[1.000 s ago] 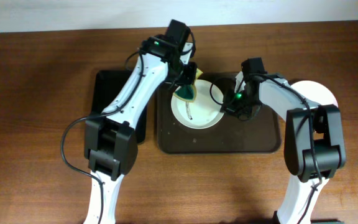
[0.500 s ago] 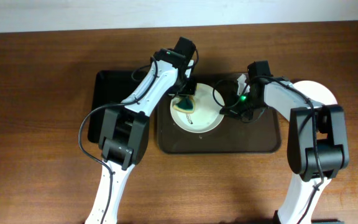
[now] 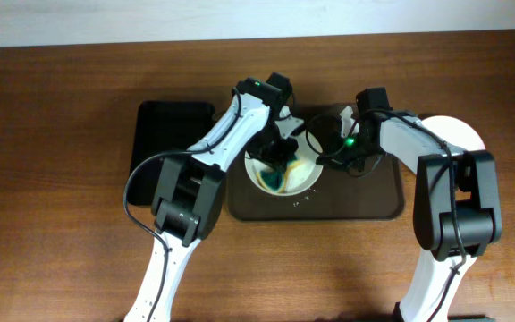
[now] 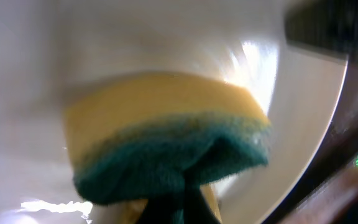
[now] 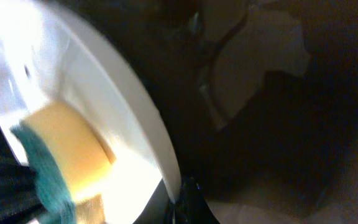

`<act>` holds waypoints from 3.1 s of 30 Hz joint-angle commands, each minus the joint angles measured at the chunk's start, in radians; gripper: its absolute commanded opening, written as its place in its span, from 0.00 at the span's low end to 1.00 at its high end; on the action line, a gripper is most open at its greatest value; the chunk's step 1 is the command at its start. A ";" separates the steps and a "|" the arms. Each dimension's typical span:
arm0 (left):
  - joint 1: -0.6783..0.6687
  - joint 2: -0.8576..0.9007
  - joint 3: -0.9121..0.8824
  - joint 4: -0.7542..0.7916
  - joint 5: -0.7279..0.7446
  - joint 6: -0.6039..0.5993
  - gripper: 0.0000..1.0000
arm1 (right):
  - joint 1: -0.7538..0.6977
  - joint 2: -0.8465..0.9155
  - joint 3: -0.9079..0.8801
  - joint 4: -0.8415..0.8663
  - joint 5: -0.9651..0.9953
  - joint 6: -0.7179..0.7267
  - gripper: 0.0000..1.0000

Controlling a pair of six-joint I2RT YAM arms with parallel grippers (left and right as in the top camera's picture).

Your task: Clean dirty plates on tray and stack at the side

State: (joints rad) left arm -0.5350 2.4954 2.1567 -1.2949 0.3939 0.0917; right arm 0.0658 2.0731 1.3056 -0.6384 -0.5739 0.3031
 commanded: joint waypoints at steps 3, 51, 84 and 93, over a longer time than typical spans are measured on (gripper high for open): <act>0.041 0.040 -0.021 0.158 -0.343 -0.554 0.00 | 0.001 0.028 -0.028 0.000 0.035 0.041 0.04; 0.048 0.012 -0.018 0.152 -0.298 -0.602 0.00 | 0.001 0.028 -0.032 0.003 0.039 0.041 0.04; 0.224 -0.024 0.792 -0.355 -0.208 -0.426 0.00 | 0.307 -0.567 -0.032 -0.412 1.195 0.216 0.04; 0.224 -0.095 0.792 -0.375 -0.301 -0.426 0.00 | 0.539 -0.568 -0.032 -0.440 1.727 0.291 0.04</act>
State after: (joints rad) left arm -0.3099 2.4851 2.9288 -1.6680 0.1459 -0.3531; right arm 0.5438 1.5269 1.2697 -1.0760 0.8879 0.5400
